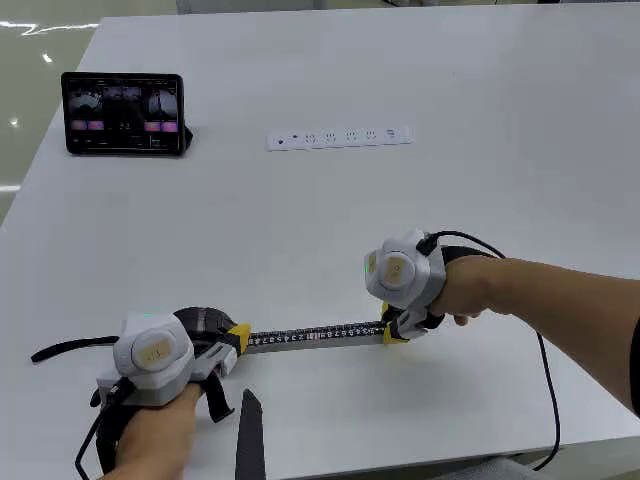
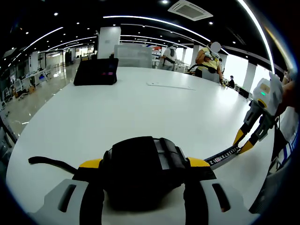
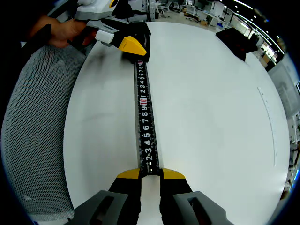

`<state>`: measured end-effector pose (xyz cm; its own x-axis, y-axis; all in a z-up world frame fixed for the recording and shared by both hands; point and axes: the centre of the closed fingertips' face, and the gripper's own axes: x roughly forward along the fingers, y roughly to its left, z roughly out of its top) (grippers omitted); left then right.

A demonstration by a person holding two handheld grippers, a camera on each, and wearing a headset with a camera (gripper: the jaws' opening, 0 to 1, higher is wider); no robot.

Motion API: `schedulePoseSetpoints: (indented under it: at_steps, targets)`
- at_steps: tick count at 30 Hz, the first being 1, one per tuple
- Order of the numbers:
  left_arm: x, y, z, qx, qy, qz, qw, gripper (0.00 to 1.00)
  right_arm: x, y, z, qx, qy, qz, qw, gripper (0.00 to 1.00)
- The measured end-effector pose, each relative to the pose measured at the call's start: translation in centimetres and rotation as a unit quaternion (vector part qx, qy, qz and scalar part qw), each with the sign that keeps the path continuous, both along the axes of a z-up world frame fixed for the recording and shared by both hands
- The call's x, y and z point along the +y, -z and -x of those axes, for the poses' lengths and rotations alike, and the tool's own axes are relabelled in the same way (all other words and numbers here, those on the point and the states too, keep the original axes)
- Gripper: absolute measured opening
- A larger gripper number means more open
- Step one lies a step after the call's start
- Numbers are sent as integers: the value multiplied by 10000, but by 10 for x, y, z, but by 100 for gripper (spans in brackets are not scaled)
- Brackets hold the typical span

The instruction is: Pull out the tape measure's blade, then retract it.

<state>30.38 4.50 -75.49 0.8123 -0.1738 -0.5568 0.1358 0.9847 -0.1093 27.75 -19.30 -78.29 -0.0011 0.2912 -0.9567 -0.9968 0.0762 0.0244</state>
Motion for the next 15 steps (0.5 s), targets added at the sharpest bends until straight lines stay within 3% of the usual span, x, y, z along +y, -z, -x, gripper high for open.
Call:
schedulePoseSetpoints:
  at_steps: [15]
  targets:
    - [0, 0, 0, -3, 0, 2, 10000, 65, 8, 0, -1, 20, 105, -45, 9999, 11]
